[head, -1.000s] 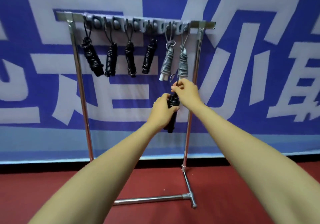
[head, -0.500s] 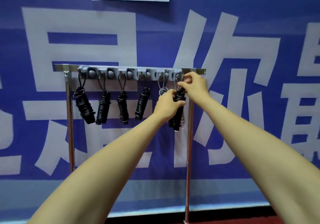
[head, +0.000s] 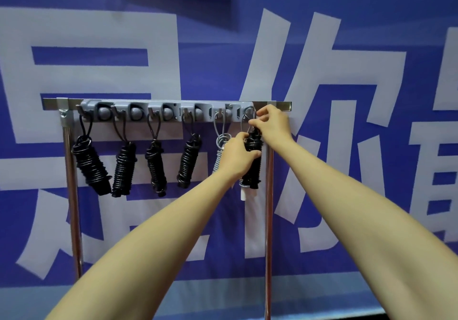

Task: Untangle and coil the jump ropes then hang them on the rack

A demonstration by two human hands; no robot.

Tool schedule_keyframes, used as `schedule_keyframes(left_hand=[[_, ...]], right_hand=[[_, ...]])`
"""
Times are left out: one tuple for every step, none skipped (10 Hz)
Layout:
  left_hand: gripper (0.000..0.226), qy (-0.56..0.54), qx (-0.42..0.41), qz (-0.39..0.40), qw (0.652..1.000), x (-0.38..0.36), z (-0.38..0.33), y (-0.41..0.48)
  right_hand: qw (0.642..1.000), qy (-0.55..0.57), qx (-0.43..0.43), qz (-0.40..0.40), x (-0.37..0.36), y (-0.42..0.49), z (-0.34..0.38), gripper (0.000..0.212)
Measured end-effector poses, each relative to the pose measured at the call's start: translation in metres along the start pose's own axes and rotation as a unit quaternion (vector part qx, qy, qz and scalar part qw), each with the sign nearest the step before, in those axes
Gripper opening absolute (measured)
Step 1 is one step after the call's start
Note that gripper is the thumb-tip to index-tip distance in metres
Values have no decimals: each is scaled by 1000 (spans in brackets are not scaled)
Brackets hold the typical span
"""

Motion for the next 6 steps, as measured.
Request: schedule_keyframes(left_hand=[[52, 12, 3, 1, 1000, -4, 8, 3], [52, 24, 1, 1, 1000, -9, 17, 3], [53, 31, 0, -6, 1000, -12, 25, 1], [47, 39, 6, -2, 999, -14, 28, -3], [54, 55, 17, 2, 998, -12, 33, -9], [55, 66, 40, 2, 997, -3, 34, -22]], right_hand=[[1000, 0, 0, 2, -7, 2, -8, 28], [1000, -4, 2, 7, -12, 0, -13, 28], [1000, -5, 4, 4, -18, -3, -16, 26], [1000, -17, -5, 19, -19, -8, -18, 28], [999, -15, -17, 35, -18, -16, -20, 36], [999, -18, -27, 40, -14, -27, -19, 47]])
Point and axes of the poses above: each hand's wrist, its own y-axis towards the middle knuckle, its own x-axis out of the back of the hand, z = x × y, the point moved 3 cm from there along y, towards the middle knuckle, and after that the axes turned 9 degrees about -y, right-handed, at the moved point
